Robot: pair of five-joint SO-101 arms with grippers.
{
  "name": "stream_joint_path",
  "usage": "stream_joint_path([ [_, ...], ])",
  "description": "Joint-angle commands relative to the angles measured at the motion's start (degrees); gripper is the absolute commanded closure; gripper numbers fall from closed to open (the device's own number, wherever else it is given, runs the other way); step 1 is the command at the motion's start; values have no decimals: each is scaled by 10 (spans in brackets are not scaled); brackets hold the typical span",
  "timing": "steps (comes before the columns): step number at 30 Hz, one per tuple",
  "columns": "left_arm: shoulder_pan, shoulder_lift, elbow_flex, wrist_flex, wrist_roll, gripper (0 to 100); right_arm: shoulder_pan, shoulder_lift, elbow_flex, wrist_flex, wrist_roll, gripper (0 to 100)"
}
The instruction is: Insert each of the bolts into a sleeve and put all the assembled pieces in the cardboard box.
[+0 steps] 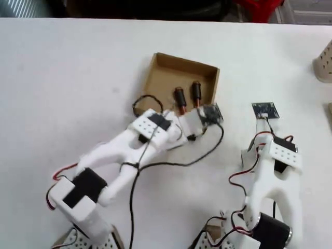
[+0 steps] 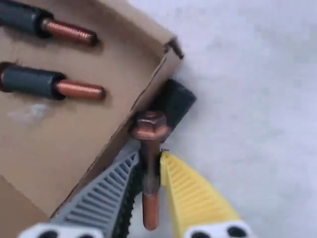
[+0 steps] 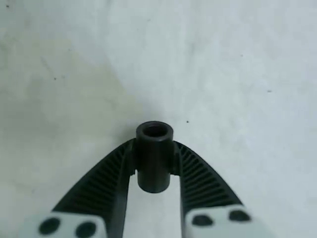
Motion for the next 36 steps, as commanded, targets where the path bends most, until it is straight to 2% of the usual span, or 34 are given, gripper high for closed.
stream_joint_path([
  [1,-56,-21,-45,-12,73,973,-8,-7,-1,-9,2,981],
  [5,-77,-94,-8,-16,118,973,-10,-7,-1,-9,2,981],
  [10,-81,-225,102,-16,131,973,-10,-7,-1,-9,2,981],
  [12,-109,-284,144,-11,137,973,-10,-7,0,-9,2,981],
  [14,-150,-342,180,-3,176,972,-11,-7,4,-10,2,981],
  [17,-218,-407,207,48,222,969,-12,-7,5,-10,2,981],
  [19,-263,-430,217,86,227,969,-17,-7,6,-10,2,981],
  [26,-421,-401,250,110,229,969,-20,-7,8,-7,2,981],
  [32,-440,-307,243,93,232,948,-20,-7,9,-6,2,981],
  [36,-438,-256,222,90,309,860,-16,-7,9,0,6,981],
])
